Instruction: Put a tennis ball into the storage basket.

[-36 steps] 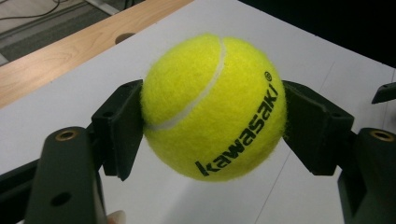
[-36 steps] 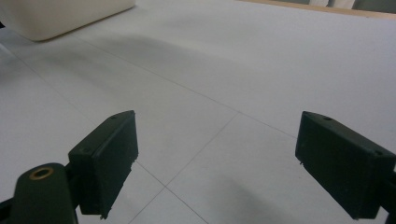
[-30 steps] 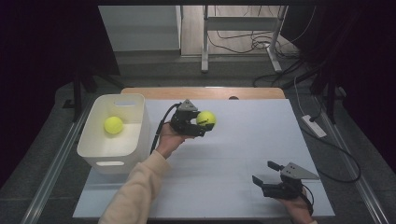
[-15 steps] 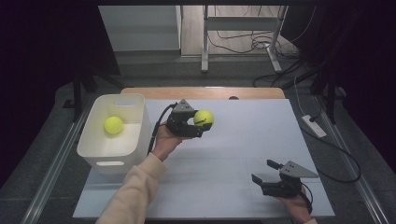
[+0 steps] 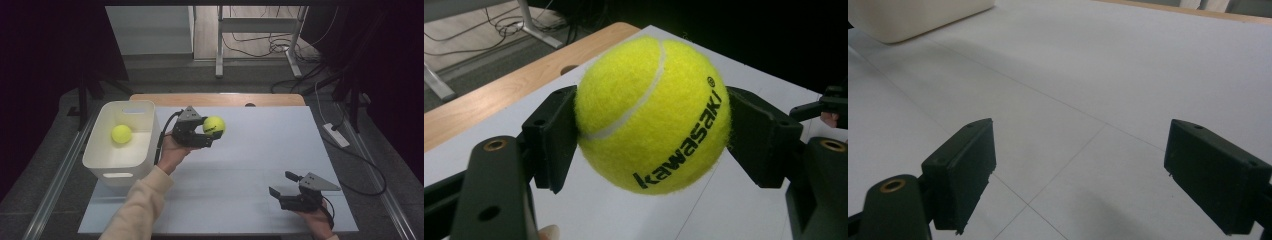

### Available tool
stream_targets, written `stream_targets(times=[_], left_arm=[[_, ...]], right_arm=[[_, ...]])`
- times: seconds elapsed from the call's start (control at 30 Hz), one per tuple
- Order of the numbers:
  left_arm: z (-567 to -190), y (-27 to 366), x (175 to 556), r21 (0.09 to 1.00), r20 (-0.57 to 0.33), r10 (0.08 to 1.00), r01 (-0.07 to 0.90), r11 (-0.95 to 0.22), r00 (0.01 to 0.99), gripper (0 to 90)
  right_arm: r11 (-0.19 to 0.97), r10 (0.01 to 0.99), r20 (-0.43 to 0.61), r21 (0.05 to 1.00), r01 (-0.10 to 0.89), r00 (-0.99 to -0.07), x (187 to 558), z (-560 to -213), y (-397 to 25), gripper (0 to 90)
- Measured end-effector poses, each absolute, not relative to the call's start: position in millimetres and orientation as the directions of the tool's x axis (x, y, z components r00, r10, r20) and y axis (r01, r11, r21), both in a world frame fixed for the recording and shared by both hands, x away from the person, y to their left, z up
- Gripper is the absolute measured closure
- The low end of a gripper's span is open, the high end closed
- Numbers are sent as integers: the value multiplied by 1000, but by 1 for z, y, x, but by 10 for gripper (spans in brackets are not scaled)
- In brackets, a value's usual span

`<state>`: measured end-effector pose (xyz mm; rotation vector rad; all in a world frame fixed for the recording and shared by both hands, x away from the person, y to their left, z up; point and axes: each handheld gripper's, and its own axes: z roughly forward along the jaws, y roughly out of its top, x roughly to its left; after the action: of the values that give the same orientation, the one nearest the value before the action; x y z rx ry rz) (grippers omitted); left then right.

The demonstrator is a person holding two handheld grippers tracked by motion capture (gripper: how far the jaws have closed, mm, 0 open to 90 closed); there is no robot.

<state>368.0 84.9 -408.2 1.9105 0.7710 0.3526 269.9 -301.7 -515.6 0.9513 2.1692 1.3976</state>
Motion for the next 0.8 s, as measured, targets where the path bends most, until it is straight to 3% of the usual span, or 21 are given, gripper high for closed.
stream_targets(times=[0.8], left_arm=[[-384, 103, 354, 923, -73, 660, 301, -239, 748, 274]], right_arm=[[277, 718, 36, 901, 334, -695, 270, -516, -300, 130]])
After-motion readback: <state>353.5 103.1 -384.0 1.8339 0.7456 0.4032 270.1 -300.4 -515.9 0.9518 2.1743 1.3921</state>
